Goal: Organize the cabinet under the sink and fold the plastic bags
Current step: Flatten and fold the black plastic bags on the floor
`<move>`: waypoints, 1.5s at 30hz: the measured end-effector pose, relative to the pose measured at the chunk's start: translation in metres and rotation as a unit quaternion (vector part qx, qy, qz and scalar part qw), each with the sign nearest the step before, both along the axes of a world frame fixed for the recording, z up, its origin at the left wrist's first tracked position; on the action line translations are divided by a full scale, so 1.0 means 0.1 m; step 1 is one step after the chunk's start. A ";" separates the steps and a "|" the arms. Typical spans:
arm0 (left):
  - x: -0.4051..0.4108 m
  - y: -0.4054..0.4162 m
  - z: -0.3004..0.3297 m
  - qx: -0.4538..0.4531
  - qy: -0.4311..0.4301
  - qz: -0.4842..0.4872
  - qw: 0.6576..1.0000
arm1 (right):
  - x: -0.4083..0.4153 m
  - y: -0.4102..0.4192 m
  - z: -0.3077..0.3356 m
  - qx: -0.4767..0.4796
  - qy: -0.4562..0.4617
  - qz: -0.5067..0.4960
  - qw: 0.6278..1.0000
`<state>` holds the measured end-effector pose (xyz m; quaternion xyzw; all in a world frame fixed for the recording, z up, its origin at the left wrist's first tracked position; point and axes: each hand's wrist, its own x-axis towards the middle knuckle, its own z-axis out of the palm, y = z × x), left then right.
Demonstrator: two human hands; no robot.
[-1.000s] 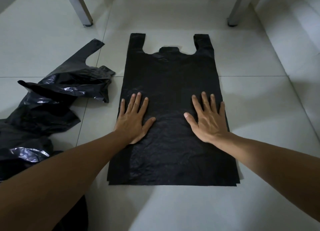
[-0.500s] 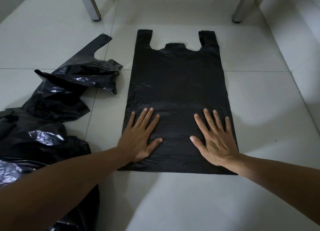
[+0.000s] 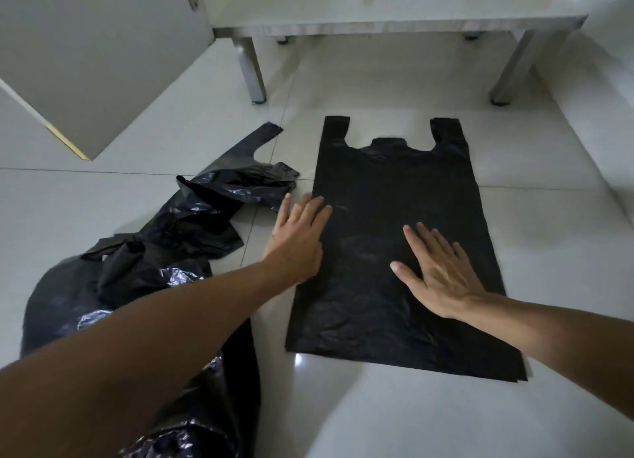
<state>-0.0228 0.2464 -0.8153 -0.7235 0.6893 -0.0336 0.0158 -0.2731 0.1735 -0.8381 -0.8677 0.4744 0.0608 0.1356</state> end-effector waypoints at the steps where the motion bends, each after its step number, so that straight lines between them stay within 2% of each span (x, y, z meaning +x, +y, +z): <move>1: 0.12 -0.04 0.09 -0.015 -0.015 0.024 1.000 | 0.12 -0.02 0.10 0.012 -0.024 0.003 1.000; 4: 0.56 -0.12 0.29 -0.026 -0.063 0.105 0.992 | 0.46 -0.07 0.36 0.042 -0.087 0.010 0.995; 8: 1.13 -0.11 0.39 0.058 -0.157 0.186 0.968 | 0.87 -0.06 0.54 0.064 -0.153 0.016 0.986; 10: 1.32 -0.07 0.40 0.078 -0.176 0.206 0.959 | 1.06 -0.04 0.55 0.082 -0.184 0.014 0.979; 13: 1.46 -0.02 0.42 0.083 -0.133 0.252 0.955 | 1.27 0.00 0.53 0.120 -0.207 0.003 0.971; 16: 1.41 -0.05 0.56 -0.026 -0.002 0.280 0.960 | 1.47 0.02 0.58 0.173 -0.245 -0.049 0.953; 18: 1.28 -0.09 0.71 -0.099 0.071 0.275 0.954 | 1.60 0.00 0.66 0.287 -0.302 -0.126 0.900; 20: 1.14 -0.14 0.82 -0.159 0.106 0.241 0.952 | 1.73 -0.04 0.79 0.441 -0.345 -0.197 0.805; 22: 0.98 -0.16 0.91 -0.212 0.120 0.192 0.951 | 1.86 -0.12 0.92 0.544 -0.399 -0.258 0.692; 24: 0.84 -0.15 0.96 -0.260 0.134 0.136 0.946 | 1.98 -0.24 1.05 0.563 -0.472 -0.311 0.603; 25: 0.77 -0.13 0.97 -0.281 0.141 0.107 0.943 | 2.03 -0.33 1.10 0.550 -0.505 -0.325 0.581; 26: 0.71 -0.11 0.98 -0.296 0.145 0.080 0.941 | 2.07 -0.42 1.16 0.529 -0.528 -0.333 0.575; 29: 0.61 -0.06 0.90 -0.307 0.126 0.048 0.942 | 2.10 -0.66 1.36 0.444 -0.551 -0.356 0.610; 33: 0.74 -0.06 0.77 -0.271 0.093 0.152 0.946 | 1.98 -0.84 1.65 0.374 -0.600 -0.323 0.629; 36: 0.87 -0.05 0.82 -0.263 0.145 0.238 0.924 | 1.72 -1.04 1.81 0.333 -0.615 -0.315 0.642; 38: 0.88 -0.03 0.85 -0.260 0.172 0.248 0.917 | 1.50 -1.17 1.87 0.318 -0.627 -0.314 0.638; 42: 0.63 -0.01 0.79 -0.278 0.243 0.145 0.918 | 1.01 -1.36 1.74 0.303 -0.629 -0.347 0.626; 45: 0.30 -0.06 0.69 -0.249 0.259 0.051 0.932 | 0.69 -1.37 1.49 0.314 -0.636 -0.407 0.576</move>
